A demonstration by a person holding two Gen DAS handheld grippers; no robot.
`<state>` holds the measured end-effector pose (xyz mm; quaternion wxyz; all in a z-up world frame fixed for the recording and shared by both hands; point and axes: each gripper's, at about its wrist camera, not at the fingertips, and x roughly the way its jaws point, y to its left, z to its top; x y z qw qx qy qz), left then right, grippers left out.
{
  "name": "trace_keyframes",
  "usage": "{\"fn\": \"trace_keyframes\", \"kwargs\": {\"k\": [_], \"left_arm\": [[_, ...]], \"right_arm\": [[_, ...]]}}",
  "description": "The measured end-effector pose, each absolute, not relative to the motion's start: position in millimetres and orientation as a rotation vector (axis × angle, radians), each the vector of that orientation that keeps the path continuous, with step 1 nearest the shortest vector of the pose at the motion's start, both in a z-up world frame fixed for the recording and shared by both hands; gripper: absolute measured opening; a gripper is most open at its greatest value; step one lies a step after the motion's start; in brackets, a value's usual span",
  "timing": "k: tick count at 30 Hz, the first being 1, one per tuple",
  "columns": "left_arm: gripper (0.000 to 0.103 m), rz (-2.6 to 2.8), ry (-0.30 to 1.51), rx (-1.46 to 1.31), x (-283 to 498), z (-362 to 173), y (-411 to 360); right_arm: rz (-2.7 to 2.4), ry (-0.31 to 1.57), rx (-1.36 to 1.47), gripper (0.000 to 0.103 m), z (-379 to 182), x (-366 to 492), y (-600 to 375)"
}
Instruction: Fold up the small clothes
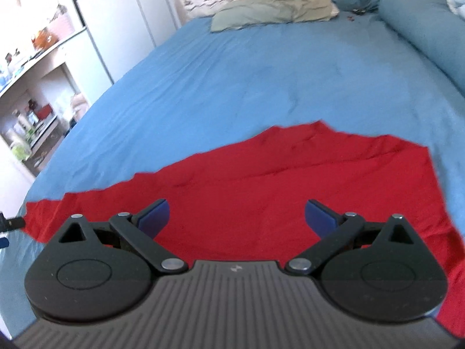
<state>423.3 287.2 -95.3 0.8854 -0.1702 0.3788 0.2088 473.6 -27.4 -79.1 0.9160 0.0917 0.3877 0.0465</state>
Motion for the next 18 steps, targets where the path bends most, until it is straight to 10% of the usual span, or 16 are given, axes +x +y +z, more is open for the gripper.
{"fn": "trace_keyframes", "kwargs": {"k": [18], "left_arm": [[0.046, 0.553, 0.763, -0.522, 456, -170, 393]], "right_arm": [[0.091, 0.833, 0.115, 0.103, -111, 478, 50]]}}
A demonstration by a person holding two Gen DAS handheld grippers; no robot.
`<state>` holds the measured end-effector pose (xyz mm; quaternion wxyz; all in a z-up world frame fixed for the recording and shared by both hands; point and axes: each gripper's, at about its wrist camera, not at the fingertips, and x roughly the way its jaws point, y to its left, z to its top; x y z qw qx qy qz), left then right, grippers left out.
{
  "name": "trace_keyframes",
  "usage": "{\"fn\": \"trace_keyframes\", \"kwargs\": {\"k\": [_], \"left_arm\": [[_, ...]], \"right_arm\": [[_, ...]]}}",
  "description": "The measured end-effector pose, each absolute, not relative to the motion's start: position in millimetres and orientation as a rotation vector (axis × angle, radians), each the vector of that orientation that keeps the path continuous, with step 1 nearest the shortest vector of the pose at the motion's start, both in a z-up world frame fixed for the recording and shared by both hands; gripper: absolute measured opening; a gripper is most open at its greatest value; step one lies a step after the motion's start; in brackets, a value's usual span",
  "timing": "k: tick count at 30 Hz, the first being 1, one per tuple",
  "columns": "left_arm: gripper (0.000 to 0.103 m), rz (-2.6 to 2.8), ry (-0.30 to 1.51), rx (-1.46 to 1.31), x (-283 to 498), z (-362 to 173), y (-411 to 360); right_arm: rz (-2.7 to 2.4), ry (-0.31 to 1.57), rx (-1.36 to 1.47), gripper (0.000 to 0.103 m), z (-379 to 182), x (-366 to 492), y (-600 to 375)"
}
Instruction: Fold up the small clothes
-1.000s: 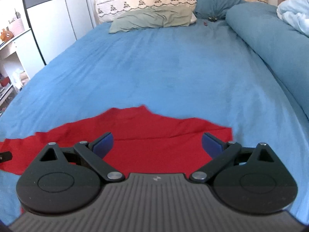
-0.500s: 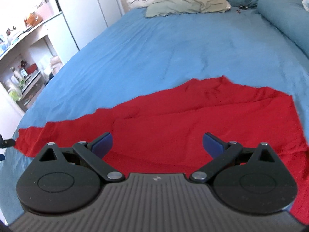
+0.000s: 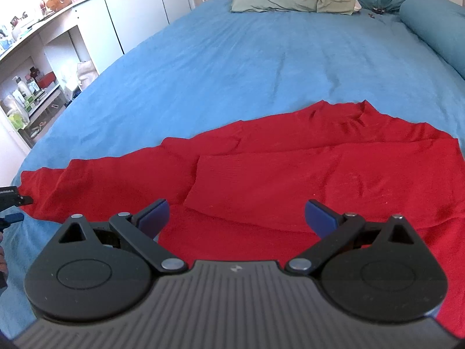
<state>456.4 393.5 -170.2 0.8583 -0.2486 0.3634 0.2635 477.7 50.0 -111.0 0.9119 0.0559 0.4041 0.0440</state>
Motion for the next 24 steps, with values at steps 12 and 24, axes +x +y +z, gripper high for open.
{"fn": "trace_keyframes", "kwargs": {"k": [12, 24], "left_arm": [[0.006, 0.553, 0.720, -0.440, 473, -150, 385], [0.006, 0.206, 0.587, -0.167, 490, -60, 183]], "right_arm": [[0.067, 0.806, 0.179, 0.103, -118, 476, 29], [0.008, 0.733, 0.221, 0.103, -86, 466, -72]]}}
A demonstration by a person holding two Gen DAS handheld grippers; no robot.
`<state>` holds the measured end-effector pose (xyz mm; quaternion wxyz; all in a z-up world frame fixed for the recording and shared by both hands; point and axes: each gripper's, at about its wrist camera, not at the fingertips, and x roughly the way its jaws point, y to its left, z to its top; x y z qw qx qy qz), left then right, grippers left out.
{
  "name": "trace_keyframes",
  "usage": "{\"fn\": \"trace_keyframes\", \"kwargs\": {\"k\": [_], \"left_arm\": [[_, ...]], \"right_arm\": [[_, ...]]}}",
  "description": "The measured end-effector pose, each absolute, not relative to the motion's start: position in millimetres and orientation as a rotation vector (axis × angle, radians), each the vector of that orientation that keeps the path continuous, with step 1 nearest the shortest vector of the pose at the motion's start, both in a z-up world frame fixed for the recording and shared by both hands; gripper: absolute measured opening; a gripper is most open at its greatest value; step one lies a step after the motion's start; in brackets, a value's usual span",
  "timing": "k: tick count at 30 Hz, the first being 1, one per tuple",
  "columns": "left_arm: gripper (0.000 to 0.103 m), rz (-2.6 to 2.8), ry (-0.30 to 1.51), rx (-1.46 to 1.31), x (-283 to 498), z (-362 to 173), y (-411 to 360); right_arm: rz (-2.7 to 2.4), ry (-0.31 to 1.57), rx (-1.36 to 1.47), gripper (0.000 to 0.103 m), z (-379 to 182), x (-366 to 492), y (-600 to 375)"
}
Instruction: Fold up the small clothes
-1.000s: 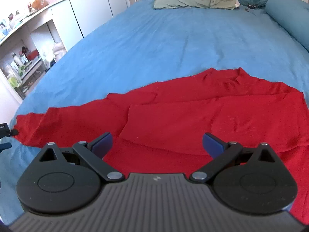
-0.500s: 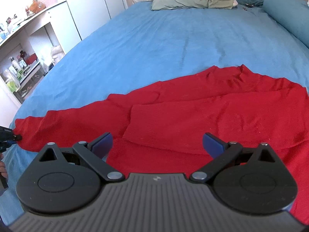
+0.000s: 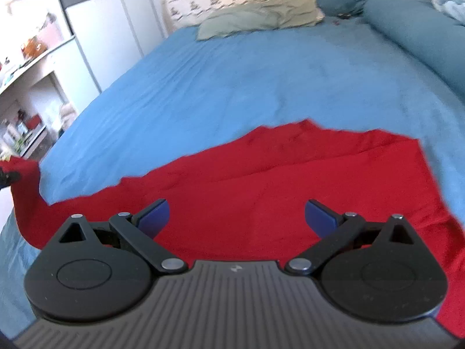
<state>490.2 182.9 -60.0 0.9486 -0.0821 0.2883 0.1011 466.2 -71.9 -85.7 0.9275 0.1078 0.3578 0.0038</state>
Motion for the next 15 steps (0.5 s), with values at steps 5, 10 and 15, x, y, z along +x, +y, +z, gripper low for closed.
{"fn": "trace_keyframes", "kwargs": {"k": [5, 10, 15], "left_arm": [[0.006, -0.001, 0.588, -0.106, 499, -53, 58], [0.006, -0.203, 0.639, -0.088, 504, -85, -51], [0.006, -0.293, 0.760, 0.050, 507, -154, -133]], "right_arm": [[-0.055, 0.712, 0.225, 0.103, -72, 459, -137], [-0.117, 0.722, 0.225, 0.103, -72, 450, -197], [-0.143, 0.765, 0.225, 0.103, -93, 447, -246]]}}
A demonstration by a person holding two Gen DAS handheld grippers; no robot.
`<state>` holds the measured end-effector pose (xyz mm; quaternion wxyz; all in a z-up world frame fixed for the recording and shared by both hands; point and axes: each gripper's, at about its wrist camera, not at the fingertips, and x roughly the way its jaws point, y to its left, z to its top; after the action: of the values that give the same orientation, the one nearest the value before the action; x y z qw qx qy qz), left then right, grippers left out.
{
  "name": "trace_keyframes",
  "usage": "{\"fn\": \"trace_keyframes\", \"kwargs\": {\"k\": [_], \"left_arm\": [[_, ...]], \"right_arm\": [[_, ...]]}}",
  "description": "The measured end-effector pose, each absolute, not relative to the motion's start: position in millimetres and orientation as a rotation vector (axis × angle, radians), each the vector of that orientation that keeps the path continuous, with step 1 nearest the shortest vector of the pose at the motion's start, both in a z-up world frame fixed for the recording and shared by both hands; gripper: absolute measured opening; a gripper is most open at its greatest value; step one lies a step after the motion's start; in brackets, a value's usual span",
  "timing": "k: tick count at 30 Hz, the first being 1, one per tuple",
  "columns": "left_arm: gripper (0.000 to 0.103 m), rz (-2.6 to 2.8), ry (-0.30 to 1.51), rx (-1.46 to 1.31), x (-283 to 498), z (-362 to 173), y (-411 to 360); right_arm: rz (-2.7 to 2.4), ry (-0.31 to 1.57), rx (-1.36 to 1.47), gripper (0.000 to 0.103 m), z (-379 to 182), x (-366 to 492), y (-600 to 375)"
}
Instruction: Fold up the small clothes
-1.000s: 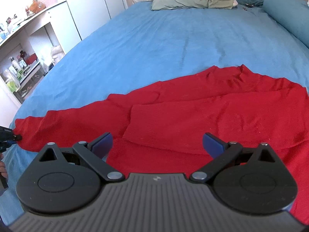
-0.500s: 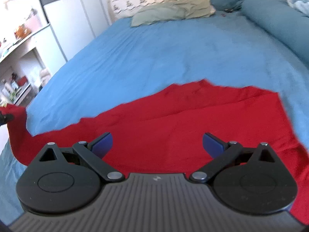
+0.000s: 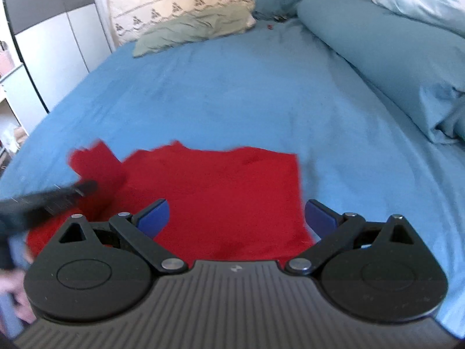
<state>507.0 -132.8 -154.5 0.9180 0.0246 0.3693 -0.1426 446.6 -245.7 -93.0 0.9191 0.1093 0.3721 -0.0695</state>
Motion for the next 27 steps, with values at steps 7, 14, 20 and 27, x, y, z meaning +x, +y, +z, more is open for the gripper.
{"fn": "trace_keyframes", "kwargs": {"k": [7, 14, 20, 27], "left_arm": [[0.006, -0.287, 0.819, 0.178, 500, -194, -172], [0.067, -0.322, 0.810, 0.121, 483, -167, -132], [0.076, -0.144, 0.806, 0.149, 464, -147, -57], [0.076, 0.071, 0.857, 0.095, 465, -158, 30]], "right_arm": [[-0.125, 0.814, 0.254, 0.103, -118, 448, -279], [-0.020, 0.821, 0.279, 0.103, -112, 468, -267], [0.114, 0.888, 0.268, 0.103, -121, 497, -222], [0.072, 0.905, 0.239, 0.076, -154, 527, -163]]}}
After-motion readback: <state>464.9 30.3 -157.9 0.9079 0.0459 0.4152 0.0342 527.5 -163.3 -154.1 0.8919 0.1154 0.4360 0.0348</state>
